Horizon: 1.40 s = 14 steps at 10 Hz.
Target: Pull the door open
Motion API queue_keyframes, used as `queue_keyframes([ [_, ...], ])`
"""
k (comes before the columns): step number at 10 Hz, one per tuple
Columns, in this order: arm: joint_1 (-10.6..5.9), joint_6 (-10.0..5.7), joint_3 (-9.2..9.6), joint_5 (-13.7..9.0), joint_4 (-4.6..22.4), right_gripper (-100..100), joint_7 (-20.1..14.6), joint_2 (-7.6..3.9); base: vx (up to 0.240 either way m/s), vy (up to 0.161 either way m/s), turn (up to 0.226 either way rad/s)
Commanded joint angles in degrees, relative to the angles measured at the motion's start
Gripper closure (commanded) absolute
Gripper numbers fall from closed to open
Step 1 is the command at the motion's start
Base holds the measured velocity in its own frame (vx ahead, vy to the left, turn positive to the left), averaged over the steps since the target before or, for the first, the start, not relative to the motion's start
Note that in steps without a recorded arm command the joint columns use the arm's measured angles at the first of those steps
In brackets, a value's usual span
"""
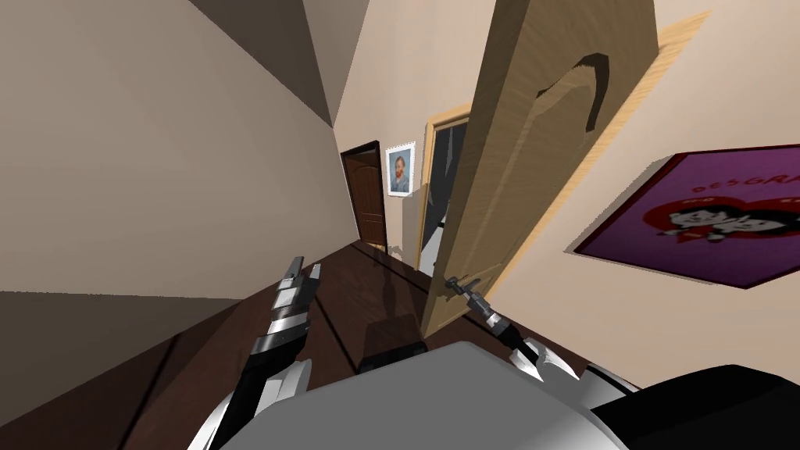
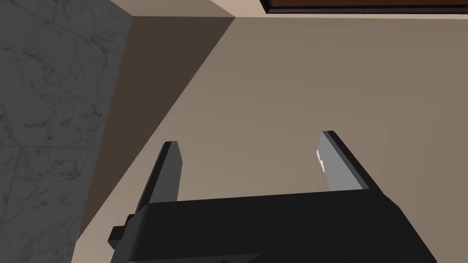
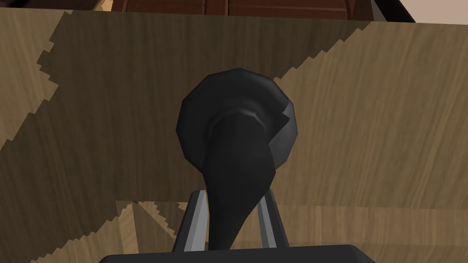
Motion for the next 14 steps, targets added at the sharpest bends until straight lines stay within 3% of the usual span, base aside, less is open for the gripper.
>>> queue_keyframes([
  [1, -1.14, 1.19, -0.5, 0.2, 0.3, 100, 0.6, 0.75, -0.128, -0.044, 0.12],
  [6, -4.73, 4.96, -2.09, 0.8, 1.2, 100, 2.3, 3.11, -0.203, -0.094, 0.145],
  [14, -11.71, 12.25, -5.17, 2.0, 2.8, 100, 5.8, 7.69, -0.184, -0.093, 0.148],
])
